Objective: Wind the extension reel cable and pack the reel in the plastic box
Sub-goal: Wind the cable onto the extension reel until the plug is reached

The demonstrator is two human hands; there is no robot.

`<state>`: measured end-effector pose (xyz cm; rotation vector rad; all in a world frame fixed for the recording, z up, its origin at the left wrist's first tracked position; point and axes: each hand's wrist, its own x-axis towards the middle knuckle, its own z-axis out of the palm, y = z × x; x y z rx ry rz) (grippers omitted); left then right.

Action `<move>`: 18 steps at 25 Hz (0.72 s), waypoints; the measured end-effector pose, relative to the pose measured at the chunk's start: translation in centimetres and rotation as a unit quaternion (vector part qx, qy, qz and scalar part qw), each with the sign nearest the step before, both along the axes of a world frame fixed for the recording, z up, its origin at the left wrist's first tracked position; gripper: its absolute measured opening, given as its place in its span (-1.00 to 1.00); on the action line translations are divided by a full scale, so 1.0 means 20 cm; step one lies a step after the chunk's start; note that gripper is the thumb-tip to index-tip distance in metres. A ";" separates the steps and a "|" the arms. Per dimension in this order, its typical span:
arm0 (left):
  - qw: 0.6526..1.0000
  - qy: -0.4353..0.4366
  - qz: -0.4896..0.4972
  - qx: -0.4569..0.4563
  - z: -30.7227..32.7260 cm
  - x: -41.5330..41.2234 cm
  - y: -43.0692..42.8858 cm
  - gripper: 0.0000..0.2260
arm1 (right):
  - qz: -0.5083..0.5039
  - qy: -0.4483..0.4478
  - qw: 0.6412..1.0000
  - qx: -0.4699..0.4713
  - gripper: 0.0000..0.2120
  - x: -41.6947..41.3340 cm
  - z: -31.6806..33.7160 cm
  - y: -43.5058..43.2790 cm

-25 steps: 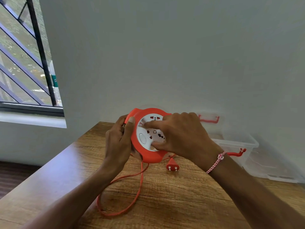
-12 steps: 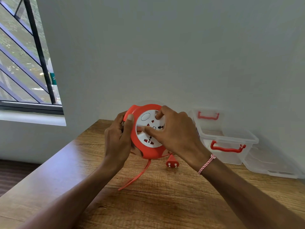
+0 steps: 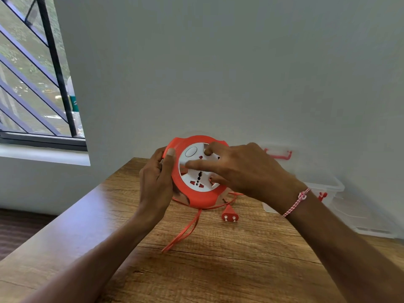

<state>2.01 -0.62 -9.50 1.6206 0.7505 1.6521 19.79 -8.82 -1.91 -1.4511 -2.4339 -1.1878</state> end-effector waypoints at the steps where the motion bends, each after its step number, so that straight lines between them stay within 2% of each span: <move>1: 1.000 0.001 -0.006 0.000 0.00 0.00 0.00 -0.59 | 0.006 -0.011 1.000 -0.007 -0.32 0.01 0.00 0.00; 6: 1.000 0.025 -0.014 0.010 -0.01 0.00 0.00 -0.56 | 0.010 0.007 1.000 0.006 -0.44 0.01 0.00 0.00; 12: 0.998 0.051 0.005 0.026 -0.03 0.00 0.01 -0.63 | 0.000 0.062 0.996 0.071 -0.40 -0.05 -0.08 0.01; 15: 0.998 0.057 0.005 0.028 -0.04 0.00 0.01 -0.70 | -0.004 0.097 0.992 0.075 -0.35 -0.08 -0.14 0.03; 18: 0.998 0.054 0.000 0.021 -0.04 0.00 0.01 -0.68 | 0.002 0.120 0.990 0.073 -0.36 -0.06 -0.14 0.04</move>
